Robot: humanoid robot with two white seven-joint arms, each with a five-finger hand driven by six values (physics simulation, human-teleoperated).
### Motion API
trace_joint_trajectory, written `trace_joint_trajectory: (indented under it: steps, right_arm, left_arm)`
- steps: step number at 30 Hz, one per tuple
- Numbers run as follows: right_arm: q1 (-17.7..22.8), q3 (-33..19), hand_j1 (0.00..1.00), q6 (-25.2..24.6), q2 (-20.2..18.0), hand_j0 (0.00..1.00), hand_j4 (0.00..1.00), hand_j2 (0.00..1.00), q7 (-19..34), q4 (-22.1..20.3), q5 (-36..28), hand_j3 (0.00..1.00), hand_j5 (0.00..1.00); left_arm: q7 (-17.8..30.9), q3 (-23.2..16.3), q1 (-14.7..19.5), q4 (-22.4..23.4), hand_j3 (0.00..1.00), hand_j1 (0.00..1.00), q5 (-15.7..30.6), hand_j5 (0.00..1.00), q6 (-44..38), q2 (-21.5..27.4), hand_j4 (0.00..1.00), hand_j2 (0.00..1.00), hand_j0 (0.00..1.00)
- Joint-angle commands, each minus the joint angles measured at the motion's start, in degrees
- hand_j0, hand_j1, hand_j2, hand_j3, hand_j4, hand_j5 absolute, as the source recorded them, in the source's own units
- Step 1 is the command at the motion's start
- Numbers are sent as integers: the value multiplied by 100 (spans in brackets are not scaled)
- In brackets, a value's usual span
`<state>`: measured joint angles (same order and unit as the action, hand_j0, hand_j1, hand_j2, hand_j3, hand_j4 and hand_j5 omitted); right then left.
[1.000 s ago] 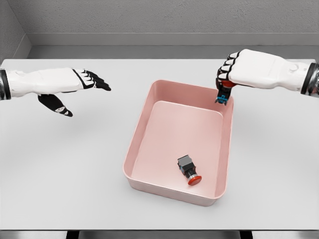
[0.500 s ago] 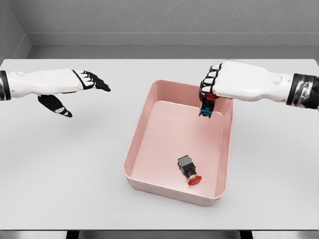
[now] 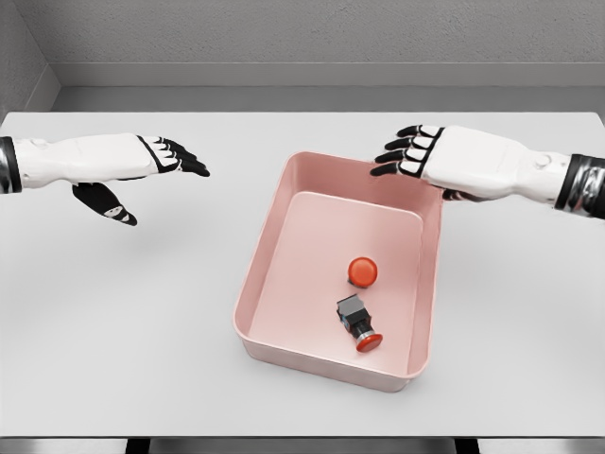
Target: Put the industrial switch in the basket with both arms
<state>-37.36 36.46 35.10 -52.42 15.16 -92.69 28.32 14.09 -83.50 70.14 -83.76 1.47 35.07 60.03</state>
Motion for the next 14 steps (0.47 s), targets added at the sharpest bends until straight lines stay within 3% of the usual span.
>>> trace_joint_trajectory:
  steps: [1,3,14]
  right_arm:
    - [0,-473,100,-10,-66,100,100,100,14,664,-266,100,100]
    - [0,-491,100,-10,-75,100,100,100,14,946,-275,100,100]
    - [176,-570,100,-10,-136,100,100,100,31,937,-275,100,100]
  left_arm:
    - [-3,9,0,0,100,100,37,100,-7,0,100,100,100]
    - [-3,9,0,0,100,100,37,100,-7,0,100,100,100]
    - [33,0,0,9,100,100,37,100,-7,0,100,100,100]
